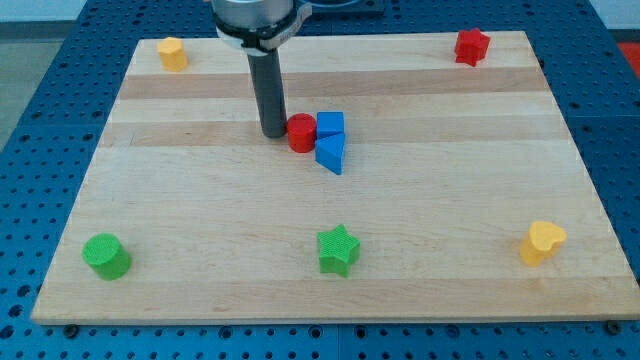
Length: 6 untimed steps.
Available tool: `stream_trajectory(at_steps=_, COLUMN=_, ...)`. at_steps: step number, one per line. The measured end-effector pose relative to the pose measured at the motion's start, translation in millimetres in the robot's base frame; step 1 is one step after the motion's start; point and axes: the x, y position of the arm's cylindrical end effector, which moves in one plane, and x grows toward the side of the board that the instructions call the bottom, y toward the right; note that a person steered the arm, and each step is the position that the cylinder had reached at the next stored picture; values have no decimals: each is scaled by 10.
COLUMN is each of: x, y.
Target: Move your arm towards the top right of the board
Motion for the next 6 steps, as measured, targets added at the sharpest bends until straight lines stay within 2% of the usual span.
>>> stream_trajectory(at_steps=2, x=-982, y=340)
stream_trajectory(at_steps=4, x=-1769, y=1283)
stream_trajectory(at_steps=6, x=-1821, y=1738)
